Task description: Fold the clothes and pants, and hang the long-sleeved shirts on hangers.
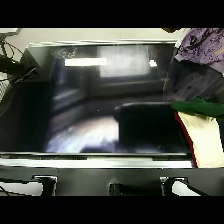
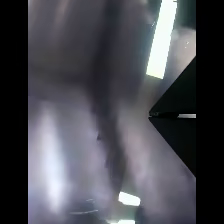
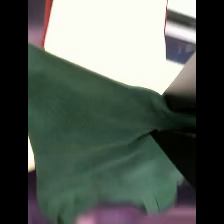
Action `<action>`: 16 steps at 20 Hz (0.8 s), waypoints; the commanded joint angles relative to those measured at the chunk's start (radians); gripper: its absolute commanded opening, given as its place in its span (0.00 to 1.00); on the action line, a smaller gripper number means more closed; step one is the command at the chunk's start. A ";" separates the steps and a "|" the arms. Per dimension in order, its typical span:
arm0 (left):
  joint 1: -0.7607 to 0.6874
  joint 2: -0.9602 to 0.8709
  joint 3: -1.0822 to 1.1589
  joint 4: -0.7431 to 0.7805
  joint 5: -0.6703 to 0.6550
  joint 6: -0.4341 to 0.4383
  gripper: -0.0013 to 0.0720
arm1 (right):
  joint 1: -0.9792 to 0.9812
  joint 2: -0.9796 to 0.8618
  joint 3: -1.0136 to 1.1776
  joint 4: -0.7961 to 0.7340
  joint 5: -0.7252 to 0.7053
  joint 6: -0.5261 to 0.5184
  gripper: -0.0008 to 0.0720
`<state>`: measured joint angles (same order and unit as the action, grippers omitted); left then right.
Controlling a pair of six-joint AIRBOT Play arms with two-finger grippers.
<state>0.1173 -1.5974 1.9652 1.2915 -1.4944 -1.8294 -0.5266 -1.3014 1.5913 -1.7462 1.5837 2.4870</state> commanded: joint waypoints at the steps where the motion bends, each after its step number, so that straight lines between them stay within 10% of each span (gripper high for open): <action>1: 0.000 0.001 0.000 0.000 0.000 0.000 0.05 | 0.000 0.029 -0.095 -0.092 0.064 -0.010 0.06; 16: 0.000 0.001 0.000 0.000 -0.002 0.000 0.05 | 0.000 0.216 -0.645 -0.233 -0.020 0.076 0.06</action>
<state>0.1173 -1.5970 1.9652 1.2911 -1.4967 -1.8294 -0.5266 -1.0927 0.9977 -1.9511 1.5772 2.5565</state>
